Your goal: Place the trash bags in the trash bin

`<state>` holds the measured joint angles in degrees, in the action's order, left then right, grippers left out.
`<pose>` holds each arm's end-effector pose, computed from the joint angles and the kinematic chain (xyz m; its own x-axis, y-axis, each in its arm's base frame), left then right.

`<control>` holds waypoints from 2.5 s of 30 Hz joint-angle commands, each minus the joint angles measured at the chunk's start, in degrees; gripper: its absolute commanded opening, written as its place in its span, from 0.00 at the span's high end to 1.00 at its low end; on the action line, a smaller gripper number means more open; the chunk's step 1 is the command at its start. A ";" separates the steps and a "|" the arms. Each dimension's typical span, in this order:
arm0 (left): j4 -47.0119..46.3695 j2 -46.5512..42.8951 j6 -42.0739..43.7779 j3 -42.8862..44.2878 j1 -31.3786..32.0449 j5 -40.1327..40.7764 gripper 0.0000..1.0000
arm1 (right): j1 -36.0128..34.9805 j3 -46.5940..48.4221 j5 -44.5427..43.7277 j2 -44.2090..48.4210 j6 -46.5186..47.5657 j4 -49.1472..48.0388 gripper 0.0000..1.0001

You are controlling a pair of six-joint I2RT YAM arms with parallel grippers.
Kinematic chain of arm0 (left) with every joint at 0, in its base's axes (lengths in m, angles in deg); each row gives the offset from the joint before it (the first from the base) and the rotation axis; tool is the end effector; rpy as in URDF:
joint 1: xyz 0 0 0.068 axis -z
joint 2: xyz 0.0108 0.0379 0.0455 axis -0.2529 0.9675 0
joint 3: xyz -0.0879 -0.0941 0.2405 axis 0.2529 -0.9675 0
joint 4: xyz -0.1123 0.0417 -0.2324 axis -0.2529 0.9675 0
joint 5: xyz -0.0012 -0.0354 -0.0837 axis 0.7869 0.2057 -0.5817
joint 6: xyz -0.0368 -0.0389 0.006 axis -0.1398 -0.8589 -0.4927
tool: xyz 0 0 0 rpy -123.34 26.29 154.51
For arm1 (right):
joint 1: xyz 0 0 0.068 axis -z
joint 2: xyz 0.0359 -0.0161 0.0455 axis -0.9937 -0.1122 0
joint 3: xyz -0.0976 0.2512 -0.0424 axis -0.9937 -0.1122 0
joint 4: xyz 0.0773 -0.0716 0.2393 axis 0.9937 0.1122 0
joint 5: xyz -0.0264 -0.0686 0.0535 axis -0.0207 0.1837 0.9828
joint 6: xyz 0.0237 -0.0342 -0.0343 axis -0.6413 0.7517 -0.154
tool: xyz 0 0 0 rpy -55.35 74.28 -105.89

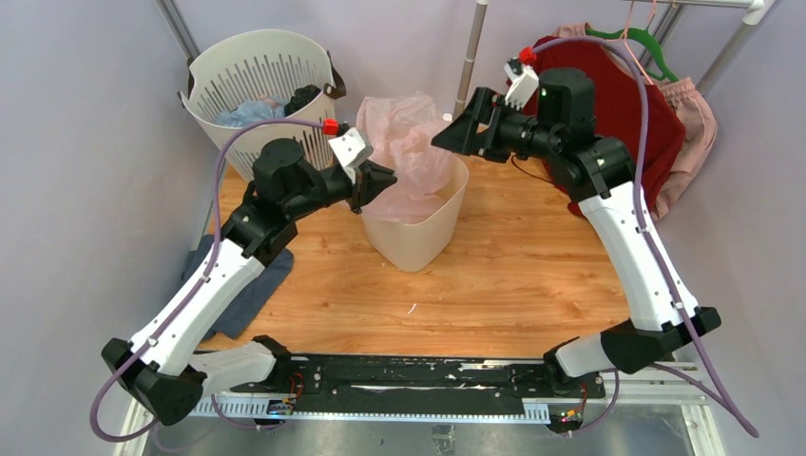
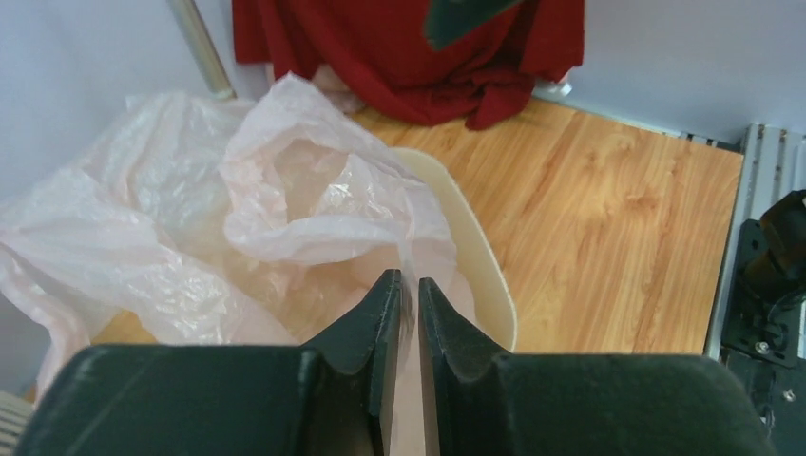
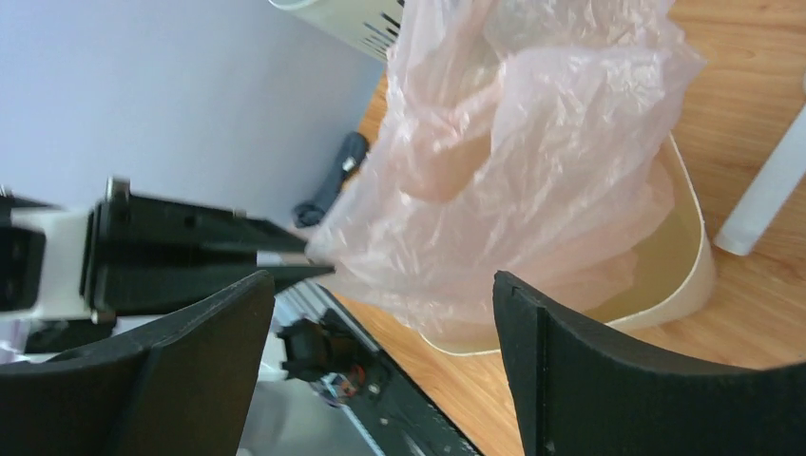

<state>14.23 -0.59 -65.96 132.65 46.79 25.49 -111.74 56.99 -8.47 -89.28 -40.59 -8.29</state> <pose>0.2031 -0.1469 0.4285 0.0023 0.1192 -0.9929 0.8633 0.5008 0.0621 0.2336 0.1422 0.5087 -0.6064 0.2420 -0.7574 -0.5478 0.5633 0.6186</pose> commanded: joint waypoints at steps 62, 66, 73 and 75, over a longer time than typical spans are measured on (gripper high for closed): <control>-3.30 9.32 1.34 5.75 6.44 -7.13 0.84 | -18.49 36.12 -34.77 -31.65 25.48 38.26 0.95; -2.13 9.19 2.18 5.36 6.44 -5.64 0.84 | -18.03 31.94 -35.69 -26.67 24.45 32.60 1.00; 1.36 9.43 3.50 6.00 6.20 0.17 0.75 | -13.32 9.16 -32.57 -8.76 19.81 12.37 1.00; 2.85 10.21 3.01 7.23 5.46 0.84 0.73 | -11.11 2.32 -30.92 -3.73 18.09 7.03 1.00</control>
<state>14.87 8.86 -63.67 136.69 52.75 22.78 -126.83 68.93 -41.84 -102.20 -18.34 12.19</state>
